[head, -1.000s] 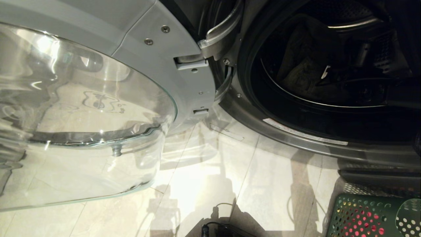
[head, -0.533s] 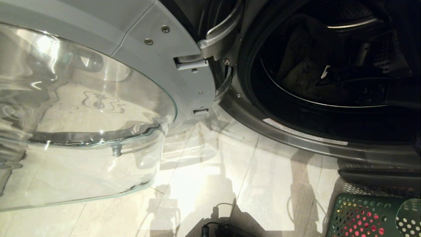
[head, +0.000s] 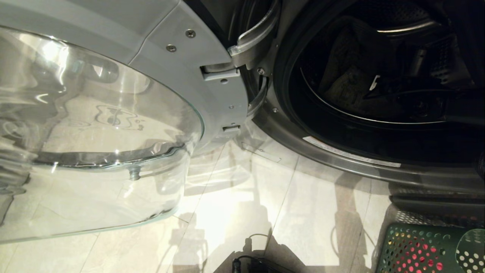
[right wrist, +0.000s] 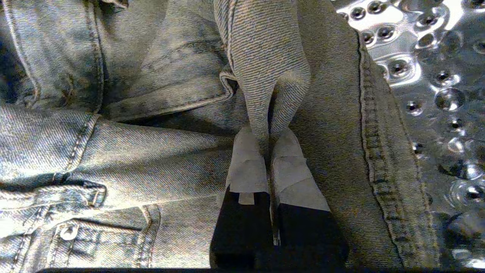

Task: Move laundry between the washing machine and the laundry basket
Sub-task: Pick a cloth and place it into the basket

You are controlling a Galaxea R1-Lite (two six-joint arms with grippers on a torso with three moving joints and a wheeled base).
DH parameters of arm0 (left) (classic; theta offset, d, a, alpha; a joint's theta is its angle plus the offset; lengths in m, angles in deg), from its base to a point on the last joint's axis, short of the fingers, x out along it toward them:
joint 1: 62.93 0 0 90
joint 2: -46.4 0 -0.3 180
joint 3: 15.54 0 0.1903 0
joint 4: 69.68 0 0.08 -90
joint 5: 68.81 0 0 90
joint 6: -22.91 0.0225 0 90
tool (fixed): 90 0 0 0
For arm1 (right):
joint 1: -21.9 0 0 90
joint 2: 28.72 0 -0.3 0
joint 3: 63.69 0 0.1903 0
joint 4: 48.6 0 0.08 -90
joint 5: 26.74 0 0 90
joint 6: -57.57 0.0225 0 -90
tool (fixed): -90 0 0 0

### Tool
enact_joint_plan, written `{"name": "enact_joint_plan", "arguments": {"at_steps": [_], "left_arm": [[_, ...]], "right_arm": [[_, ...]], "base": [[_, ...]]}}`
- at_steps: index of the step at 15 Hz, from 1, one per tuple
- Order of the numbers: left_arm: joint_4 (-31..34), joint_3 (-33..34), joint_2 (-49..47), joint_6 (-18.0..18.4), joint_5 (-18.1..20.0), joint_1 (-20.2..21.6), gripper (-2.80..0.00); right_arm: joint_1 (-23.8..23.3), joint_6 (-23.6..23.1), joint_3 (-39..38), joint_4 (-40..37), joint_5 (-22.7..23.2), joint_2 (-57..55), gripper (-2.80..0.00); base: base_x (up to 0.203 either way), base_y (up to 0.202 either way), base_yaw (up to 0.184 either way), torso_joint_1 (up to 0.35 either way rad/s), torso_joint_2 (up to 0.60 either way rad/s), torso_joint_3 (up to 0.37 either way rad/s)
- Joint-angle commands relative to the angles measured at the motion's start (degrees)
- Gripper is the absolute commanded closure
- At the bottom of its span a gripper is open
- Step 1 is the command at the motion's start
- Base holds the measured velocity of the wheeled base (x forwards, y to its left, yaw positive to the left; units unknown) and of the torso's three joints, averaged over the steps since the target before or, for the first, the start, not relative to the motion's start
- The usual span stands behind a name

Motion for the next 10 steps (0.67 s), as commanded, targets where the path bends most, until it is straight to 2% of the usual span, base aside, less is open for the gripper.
{"name": "enact_joint_plan", "arguments": {"at_steps": [1,5,10], "left_arm": [[0.0,0.0,-0.1,0.0,0.0,0.0,0.0],[0.0,0.0,-0.1,0.0,0.0,0.0,0.0],[0.0,0.0,0.0,0.0,0.0,0.0,0.0]], "right_arm": [[0.3,0.0,-0.2,-0.3,0.0,0.7,0.0],[2.9,0.8,-1.7,-6.0,0.0,5.7,0.0],[6.7,0.9,-11.1,-5.7,-0.4,12.0,0.0]], "base": [[0.0,0.0,0.0,0.0,0.0,0.0],[0.0,0.0,0.0,0.0,0.0,0.0],[0.0,0.0,0.0,0.0,0.0,0.0]]}}
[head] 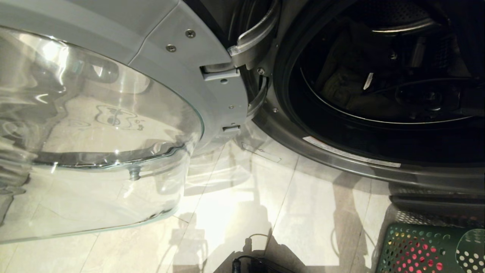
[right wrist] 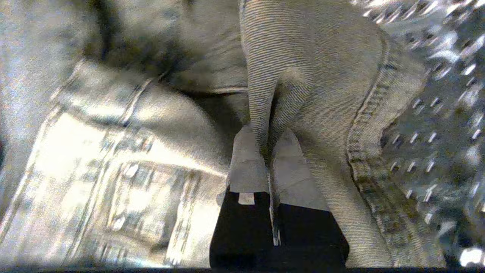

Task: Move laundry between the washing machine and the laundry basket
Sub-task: Pick a cloth and place it into the basket

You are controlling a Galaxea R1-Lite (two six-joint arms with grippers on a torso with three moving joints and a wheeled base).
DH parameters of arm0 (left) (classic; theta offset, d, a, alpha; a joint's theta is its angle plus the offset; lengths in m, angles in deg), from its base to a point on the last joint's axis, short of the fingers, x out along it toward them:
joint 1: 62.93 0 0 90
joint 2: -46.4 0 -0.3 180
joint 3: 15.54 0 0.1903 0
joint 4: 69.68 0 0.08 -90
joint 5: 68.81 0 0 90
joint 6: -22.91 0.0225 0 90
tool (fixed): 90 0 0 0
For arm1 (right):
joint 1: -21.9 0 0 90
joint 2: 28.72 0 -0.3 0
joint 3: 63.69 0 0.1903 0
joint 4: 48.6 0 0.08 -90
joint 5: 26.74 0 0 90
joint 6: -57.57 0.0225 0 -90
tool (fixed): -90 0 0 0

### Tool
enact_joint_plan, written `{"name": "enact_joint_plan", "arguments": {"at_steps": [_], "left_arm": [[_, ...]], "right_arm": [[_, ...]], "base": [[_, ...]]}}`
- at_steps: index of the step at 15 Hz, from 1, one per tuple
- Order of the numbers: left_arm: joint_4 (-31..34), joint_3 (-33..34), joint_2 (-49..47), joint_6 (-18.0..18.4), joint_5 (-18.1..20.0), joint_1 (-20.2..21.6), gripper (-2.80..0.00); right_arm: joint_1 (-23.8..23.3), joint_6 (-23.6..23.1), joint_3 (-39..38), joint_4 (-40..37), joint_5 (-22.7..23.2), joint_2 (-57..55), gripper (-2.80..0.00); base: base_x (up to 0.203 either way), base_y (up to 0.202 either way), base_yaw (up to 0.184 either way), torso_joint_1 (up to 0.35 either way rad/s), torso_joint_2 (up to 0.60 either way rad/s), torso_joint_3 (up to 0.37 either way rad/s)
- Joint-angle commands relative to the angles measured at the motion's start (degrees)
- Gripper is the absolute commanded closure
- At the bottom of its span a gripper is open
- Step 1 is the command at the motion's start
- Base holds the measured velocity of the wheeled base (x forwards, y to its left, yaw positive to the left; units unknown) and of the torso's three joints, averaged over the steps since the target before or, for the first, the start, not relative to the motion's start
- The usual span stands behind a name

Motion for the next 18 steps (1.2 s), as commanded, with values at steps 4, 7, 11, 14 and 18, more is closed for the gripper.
{"name": "enact_joint_plan", "arguments": {"at_steps": [4,7,11,14,18], "left_arm": [[0.0,0.0,-0.1,0.0,0.0,0.0,0.0],[0.0,0.0,-0.1,0.0,0.0,0.0,0.0],[0.0,0.0,-0.1,0.0,0.0,0.0,0.0],[0.0,0.0,-0.1,0.0,0.0,0.0,0.0],[0.0,0.0,-0.1,0.0,0.0,0.0,0.0]], "right_arm": [[4.7,-0.2,-9.8,5.6,-1.8,5.8,0.0],[7.2,-0.4,-12.4,9.2,-4.0,6.5,0.0],[10.5,-0.4,-17.5,9.6,-4.5,8.9,0.0],[13.3,-0.4,-21.0,10.0,-5.0,12.0,0.0],[16.9,-0.3,-27.5,10.0,-6.2,16.5,0.0]], "base": [[0.0,0.0,0.0,0.0,0.0,0.0],[0.0,0.0,0.0,0.0,0.0,0.0],[0.0,0.0,0.0,0.0,0.0,0.0],[0.0,0.0,0.0,0.0,0.0,0.0],[0.0,0.0,0.0,0.0,0.0,0.0]]}}
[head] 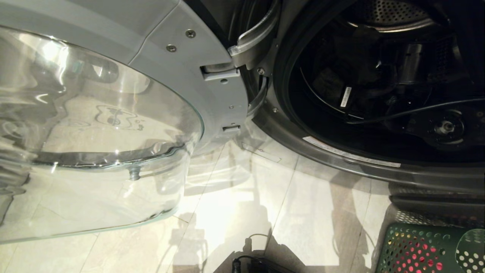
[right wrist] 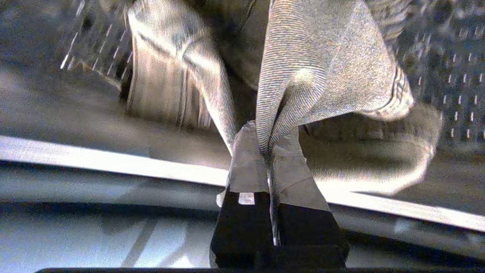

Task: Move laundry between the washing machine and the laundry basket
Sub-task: Pick a cloth and place it into the basket

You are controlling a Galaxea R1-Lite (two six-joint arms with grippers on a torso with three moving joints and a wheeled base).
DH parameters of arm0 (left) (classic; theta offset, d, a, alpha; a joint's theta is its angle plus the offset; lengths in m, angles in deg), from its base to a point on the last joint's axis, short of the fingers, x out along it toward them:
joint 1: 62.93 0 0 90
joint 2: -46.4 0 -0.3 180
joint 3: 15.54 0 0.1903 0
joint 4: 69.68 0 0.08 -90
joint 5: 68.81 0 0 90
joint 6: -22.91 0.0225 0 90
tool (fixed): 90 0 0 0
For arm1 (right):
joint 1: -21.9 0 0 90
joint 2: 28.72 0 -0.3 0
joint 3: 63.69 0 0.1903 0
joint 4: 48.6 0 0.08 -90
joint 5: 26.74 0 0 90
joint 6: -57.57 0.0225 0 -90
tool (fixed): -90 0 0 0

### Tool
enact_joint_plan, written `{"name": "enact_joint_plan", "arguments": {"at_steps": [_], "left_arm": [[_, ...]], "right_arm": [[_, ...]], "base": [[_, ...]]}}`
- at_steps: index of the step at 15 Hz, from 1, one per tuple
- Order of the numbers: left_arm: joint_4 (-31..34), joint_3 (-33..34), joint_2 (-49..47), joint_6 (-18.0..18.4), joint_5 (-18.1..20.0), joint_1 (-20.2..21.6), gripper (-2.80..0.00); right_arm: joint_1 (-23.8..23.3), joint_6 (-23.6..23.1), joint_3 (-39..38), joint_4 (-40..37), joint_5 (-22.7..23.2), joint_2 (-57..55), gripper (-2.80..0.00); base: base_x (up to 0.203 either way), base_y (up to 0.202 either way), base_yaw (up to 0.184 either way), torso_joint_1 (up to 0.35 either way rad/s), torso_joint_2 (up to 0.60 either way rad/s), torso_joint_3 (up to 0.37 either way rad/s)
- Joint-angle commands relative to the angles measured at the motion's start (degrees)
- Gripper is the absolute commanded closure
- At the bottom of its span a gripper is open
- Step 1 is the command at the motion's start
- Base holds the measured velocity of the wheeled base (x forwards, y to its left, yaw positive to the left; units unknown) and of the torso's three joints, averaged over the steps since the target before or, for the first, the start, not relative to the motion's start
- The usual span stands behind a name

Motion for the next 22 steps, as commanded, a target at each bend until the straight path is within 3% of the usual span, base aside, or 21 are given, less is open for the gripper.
{"name": "enact_joint_plan", "arguments": {"at_steps": [1,7,14,22], "left_arm": [[0.0,0.0,-0.1,0.0,0.0,0.0,0.0],[0.0,0.0,-0.1,0.0,0.0,0.0,0.0],[0.0,0.0,0.0,0.0,0.0,0.0,0.0],[0.0,0.0,-0.1,0.0,0.0,0.0,0.0]], "right_arm": [[2.3,0.1,-4.6,0.2,-0.9,3.7,0.0],[5.3,-0.2,-10.3,2.5,-1.2,8.0,0.0],[10.9,-0.3,-25.5,2.5,-1.2,22.6,0.0],[12.4,-7.6,-41.4,2.7,-1.0,47.4,0.0]], "base": [[0.0,0.0,0.0,0.0,0.0,0.0],[0.0,0.0,0.0,0.0,0.0,0.0],[0.0,0.0,0.0,0.0,0.0,0.0],[0.0,0.0,0.0,0.0,0.0,0.0]]}}
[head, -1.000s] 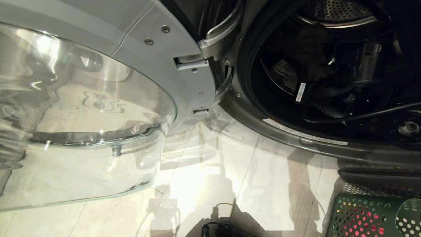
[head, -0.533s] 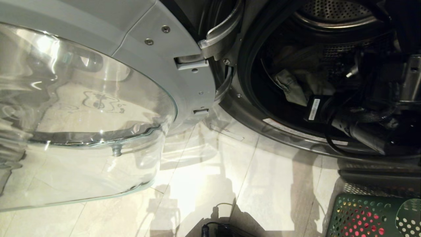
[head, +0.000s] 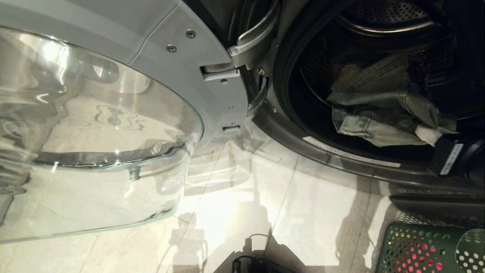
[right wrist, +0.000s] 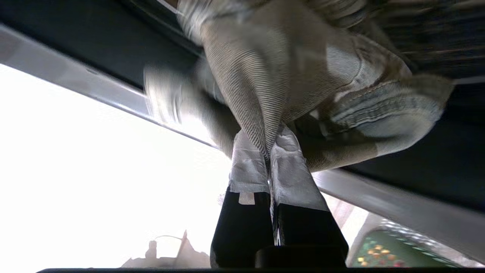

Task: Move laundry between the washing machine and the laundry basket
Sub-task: Pick a cloth and place it into the basket

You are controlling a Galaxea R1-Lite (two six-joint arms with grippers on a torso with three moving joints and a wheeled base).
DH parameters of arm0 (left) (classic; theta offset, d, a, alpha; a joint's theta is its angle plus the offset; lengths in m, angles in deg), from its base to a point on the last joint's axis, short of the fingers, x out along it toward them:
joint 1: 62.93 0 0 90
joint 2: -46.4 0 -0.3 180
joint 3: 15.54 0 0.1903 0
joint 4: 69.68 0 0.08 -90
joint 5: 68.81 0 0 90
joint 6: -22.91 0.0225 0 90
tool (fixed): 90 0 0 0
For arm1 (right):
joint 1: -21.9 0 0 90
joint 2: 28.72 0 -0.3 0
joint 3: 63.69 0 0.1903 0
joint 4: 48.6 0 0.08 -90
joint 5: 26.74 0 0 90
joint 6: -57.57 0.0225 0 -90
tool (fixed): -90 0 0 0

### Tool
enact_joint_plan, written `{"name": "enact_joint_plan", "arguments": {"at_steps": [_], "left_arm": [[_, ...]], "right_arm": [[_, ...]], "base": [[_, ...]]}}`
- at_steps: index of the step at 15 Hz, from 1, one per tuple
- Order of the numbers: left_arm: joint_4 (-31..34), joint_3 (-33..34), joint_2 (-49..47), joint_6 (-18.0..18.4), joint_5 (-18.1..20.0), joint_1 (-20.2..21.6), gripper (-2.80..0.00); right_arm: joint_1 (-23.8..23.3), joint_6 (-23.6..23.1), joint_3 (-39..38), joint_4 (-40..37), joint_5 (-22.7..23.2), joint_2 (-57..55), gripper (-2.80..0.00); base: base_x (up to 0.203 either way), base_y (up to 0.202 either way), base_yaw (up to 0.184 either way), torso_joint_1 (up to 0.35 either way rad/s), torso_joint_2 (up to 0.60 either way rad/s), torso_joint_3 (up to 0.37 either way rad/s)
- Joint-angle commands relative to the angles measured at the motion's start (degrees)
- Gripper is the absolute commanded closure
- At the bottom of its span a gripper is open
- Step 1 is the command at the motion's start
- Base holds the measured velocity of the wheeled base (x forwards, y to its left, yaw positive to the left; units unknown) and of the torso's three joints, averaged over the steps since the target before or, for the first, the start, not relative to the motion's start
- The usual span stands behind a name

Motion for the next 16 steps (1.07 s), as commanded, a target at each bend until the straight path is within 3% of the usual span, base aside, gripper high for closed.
{"name": "enact_joint_plan", "arguments": {"at_steps": [1,8,11,13,16], "left_arm": [[0.0,0.0,-0.1,0.0,0.0,0.0,0.0],[0.0,0.0,-0.1,0.0,0.0,0.0,0.0],[0.0,0.0,-0.1,0.0,0.0,0.0,0.0],[0.0,0.0,-0.1,0.0,0.0,0.0,0.0],[0.0,0.0,-0.1,0.0,0.0,0.0,0.0]], "right_arm": [[0.6,-1.3,-4.2,0.1,-0.1,12.0,0.0],[7.7,-6.5,-5.2,-2.7,0.4,27.1,0.0],[11.4,-6.8,-0.1,-14.5,1.9,33.5,0.0],[14.5,-6.8,6.4,-26.5,3.0,38.0,0.0],[18.1,-6.8,10.2,-35.3,4.8,42.6,0.0]], "base": [[0.0,0.0,0.0,0.0,0.0,0.0],[0.0,0.0,0.0,0.0,0.0,0.0],[0.0,0.0,0.0,0.0,0.0,0.0],[0.0,0.0,0.0,0.0,0.0,0.0],[0.0,0.0,0.0,0.0,0.0,0.0]]}}
